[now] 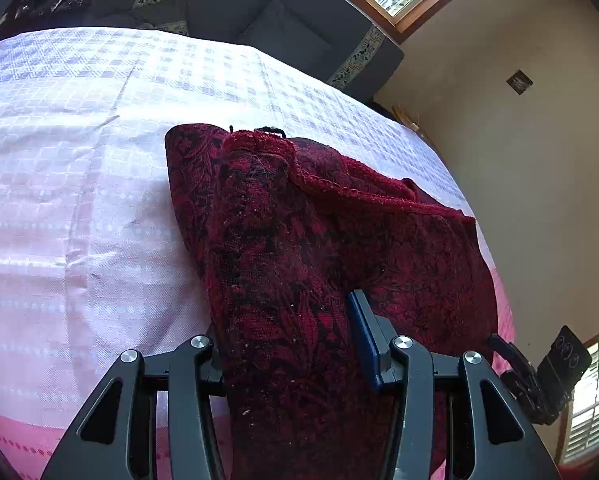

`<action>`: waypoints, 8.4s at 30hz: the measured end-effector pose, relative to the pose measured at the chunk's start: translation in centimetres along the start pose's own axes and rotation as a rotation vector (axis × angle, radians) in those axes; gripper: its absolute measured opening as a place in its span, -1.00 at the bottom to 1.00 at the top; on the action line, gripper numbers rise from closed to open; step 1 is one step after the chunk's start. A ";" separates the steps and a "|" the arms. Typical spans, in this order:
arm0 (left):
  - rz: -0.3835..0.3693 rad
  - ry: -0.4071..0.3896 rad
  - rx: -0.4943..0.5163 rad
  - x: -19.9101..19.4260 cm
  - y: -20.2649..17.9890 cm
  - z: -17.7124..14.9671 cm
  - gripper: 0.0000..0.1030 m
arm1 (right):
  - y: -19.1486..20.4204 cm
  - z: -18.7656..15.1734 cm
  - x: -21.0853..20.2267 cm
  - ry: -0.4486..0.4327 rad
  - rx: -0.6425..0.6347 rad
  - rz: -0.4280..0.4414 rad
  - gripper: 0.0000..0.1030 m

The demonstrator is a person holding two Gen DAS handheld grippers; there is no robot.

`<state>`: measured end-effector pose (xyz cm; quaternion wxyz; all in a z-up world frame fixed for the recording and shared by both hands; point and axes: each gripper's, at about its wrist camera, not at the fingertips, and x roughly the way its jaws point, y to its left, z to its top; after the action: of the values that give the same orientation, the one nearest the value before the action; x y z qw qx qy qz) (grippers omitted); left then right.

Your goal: Fold small clothes

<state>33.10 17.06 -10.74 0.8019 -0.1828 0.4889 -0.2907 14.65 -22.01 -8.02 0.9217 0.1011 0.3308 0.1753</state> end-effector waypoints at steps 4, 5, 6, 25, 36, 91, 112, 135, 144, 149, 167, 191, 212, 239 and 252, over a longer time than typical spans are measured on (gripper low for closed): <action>-0.009 -0.011 -0.071 0.0 0.9 0.0 -0.06 | -0.4 0.0 -0.2 -0.009 0.024 0.023 0.62; 0.008 -0.015 -0.070 -0.1 0.7 0.1 -0.06 | -0.5 0.1 -0.2 -0.008 0.035 0.033 0.62; 0.043 -0.023 -0.051 -0.3 0.0 0.1 -0.10 | -0.8 0.1 -0.2 -0.007 0.049 0.043 0.62; 0.210 0.024 0.126 -3.5 -15.0 3.5 -0.57 | -1.2 1.6 -0.9 0.001 0.074 0.077 0.62; 0.125 0.044 0.178 -1.9 -23.7 3.7 -0.57 | -2.3 3.6 -1.2 0.027 0.027 -0.063 0.57; -0.152 0.108 -0.155 15.8 -27.8 3.5 -0.48 | -11.0 3.2 -0.6 0.091 0.176 -0.119 0.57; -0.489 0.080 -0.104 9.2 -29.2 4.0 0.29 | -14.2 3.3 -0.3 0.114 0.283 -0.072 0.57; -0.330 -0.042 0.262 9.1 -25.2 -9.1 0.34 | -16.1 8.8 0.5 0.186 0.461 0.113 -0.35; -0.432 -0.110 0.286 8.6 -22.6 -11.3 0.35 | -14.9 8.4 -6.1 0.048 0.426 0.100 -0.79; -0.477 -0.083 0.272 8.9 -22.0 -11.3 0.36 | -16.3 4.3 -6.7 0.075 0.486 0.052 -0.80; -0.528 -0.079 0.219 8.9 -20.4 -11.7 0.38 | -20.1 3.2 -6.3 0.075 0.641 0.009 0.42; -0.467 -0.221 0.129 7.2 -18.9 -12.7 0.38 | -15.2 13.2 1.0 -0.026 0.394 0.191 -0.74; -0.472 -0.210 0.125 7.5 -18.9 -12.4 0.44 | -13.2 10.8 1.6 0.207 0.291 0.165 -0.47; -0.482 -0.172 0.142 7.6 -19.7 -12.3 0.54 | -16.6 4.9 -2.9 0.033 0.303 0.004 -0.48; -0.478 -0.175 0.137 7.5 -20.1 -12.8 0.55 | -16.7 5.2 -2.0 0.103 0.306 0.018 -0.58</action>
<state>18.60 -3.22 -10.08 0.7601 -0.2629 0.3399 -0.4875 20.82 -38.52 -7.95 0.8757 0.2342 0.3997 0.1359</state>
